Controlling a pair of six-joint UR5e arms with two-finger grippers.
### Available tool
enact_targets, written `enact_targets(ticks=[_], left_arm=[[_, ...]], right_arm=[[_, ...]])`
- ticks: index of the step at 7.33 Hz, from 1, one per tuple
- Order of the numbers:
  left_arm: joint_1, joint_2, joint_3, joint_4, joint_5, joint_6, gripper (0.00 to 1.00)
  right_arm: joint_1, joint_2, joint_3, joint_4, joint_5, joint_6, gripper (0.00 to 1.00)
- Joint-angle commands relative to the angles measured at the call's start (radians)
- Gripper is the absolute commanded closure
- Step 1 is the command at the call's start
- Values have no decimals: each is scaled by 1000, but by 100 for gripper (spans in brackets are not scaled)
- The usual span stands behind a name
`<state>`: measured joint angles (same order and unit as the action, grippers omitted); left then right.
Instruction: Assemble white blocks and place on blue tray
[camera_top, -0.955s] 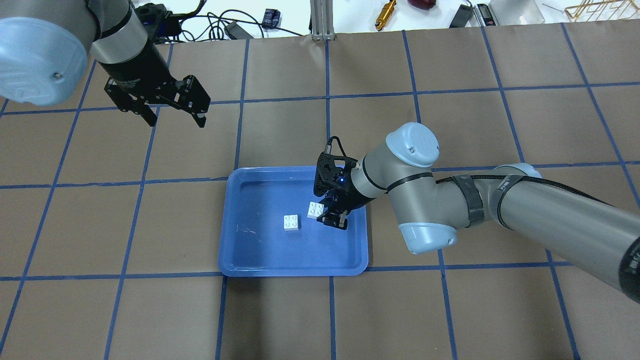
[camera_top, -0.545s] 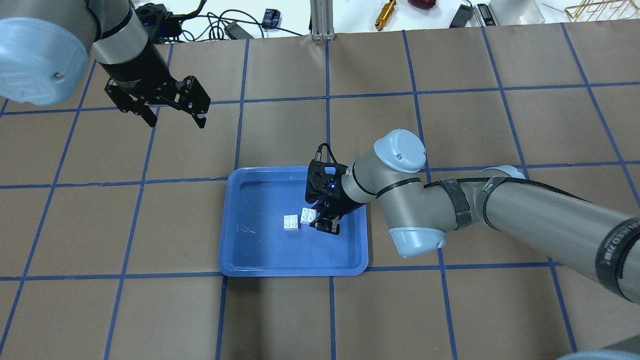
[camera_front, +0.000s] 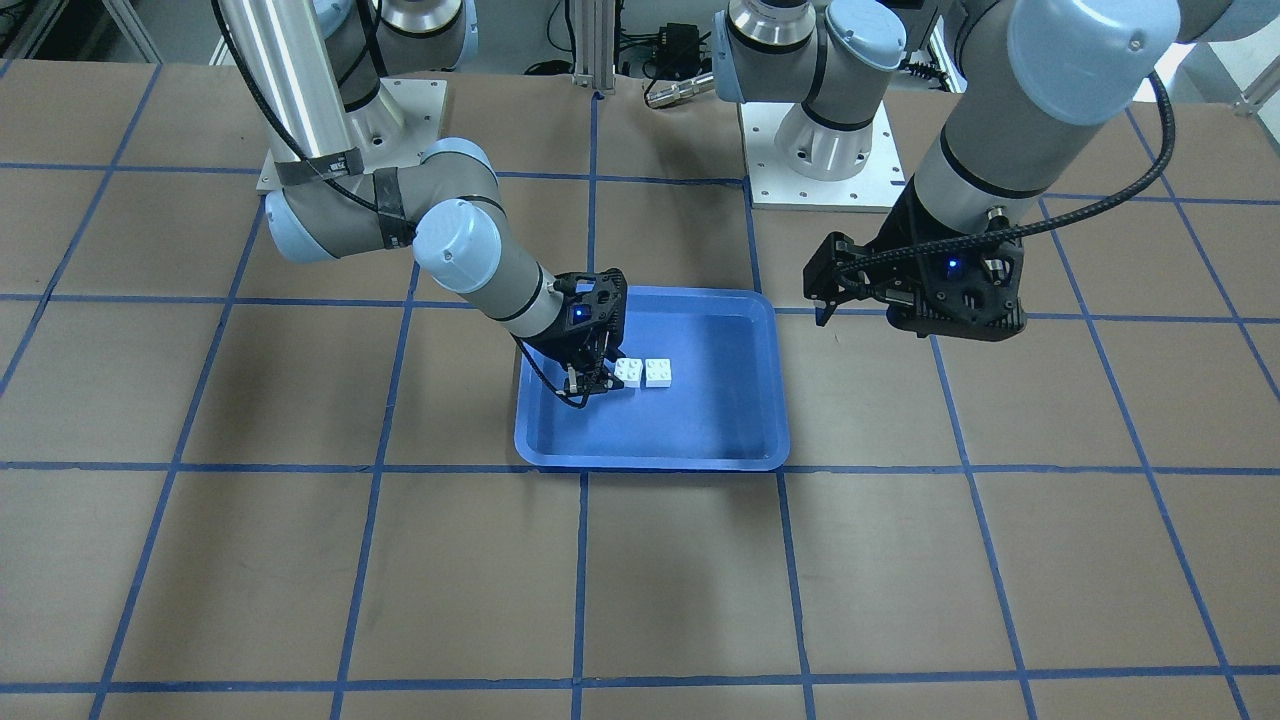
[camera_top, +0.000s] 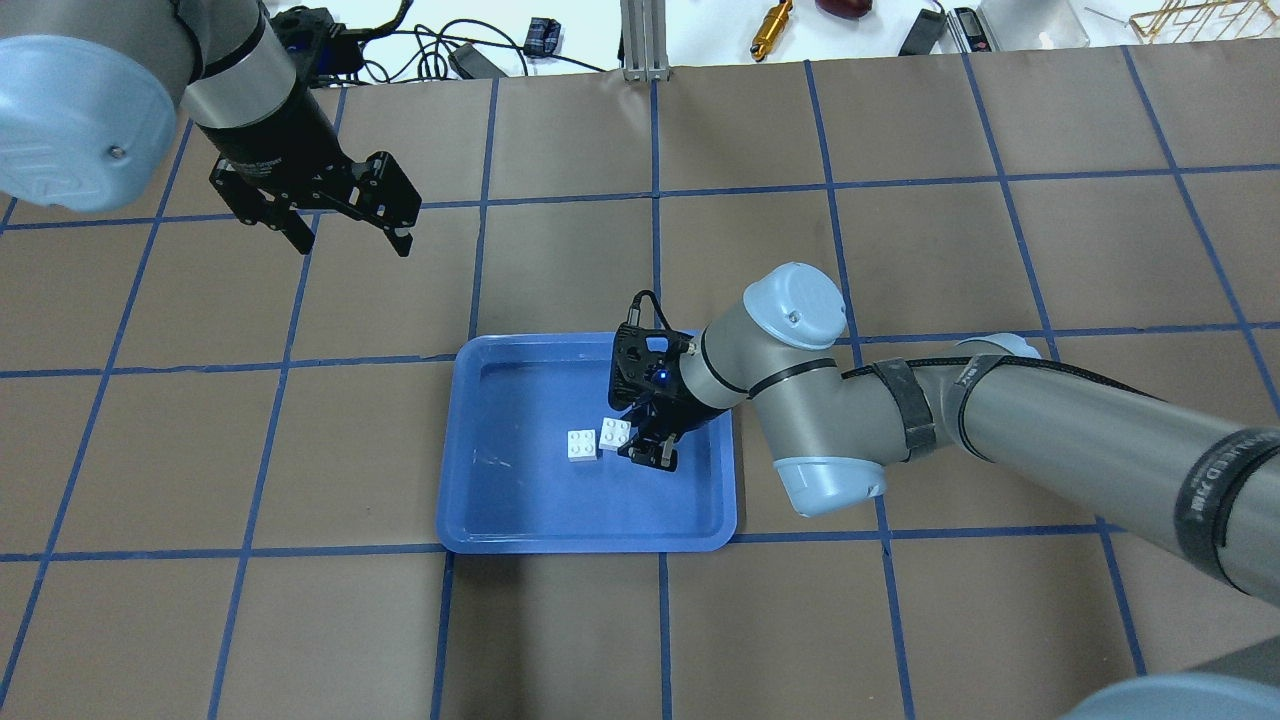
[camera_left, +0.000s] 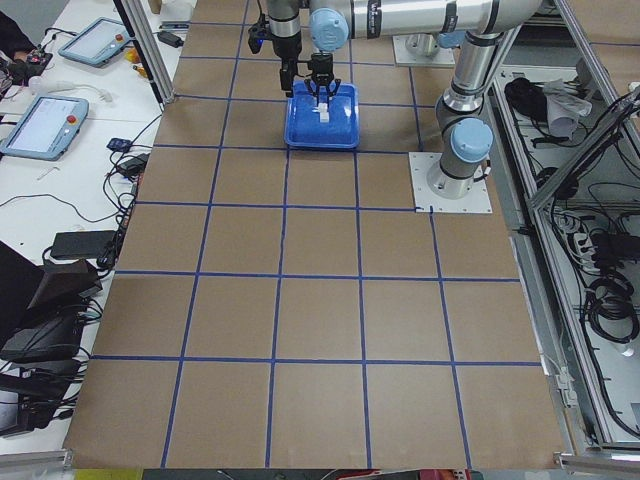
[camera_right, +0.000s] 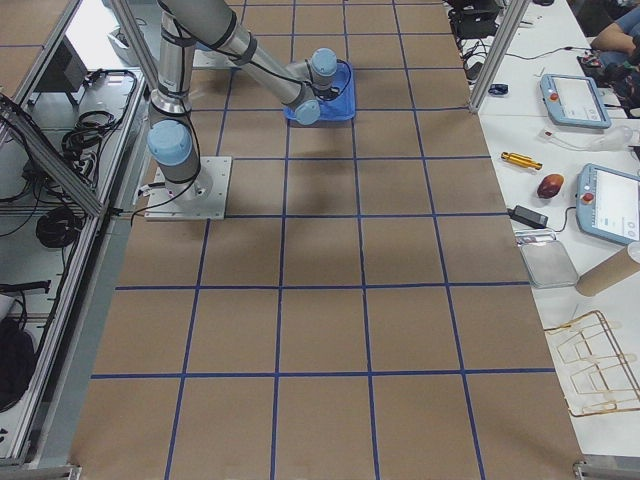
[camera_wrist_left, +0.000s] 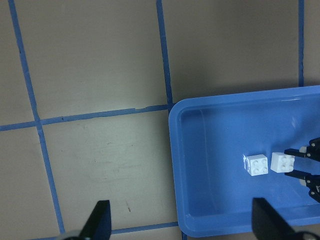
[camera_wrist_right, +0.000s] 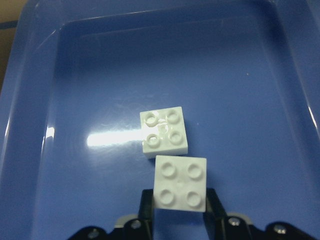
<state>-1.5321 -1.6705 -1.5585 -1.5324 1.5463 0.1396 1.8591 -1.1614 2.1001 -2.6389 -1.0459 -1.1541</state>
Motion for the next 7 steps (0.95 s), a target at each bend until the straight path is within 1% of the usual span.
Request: enact_targets(ticks=[1,5,7], left_arm=[[3,0,0,1,0,2,0],[3,0,0,1,0,-1,0],[3,0,0,0,0,-2,0]], right_arm=[[2,6,0,-4,1,2,79],[2,6,0,-1,4,7,65],[2,9,-2,2,7,7,61]])
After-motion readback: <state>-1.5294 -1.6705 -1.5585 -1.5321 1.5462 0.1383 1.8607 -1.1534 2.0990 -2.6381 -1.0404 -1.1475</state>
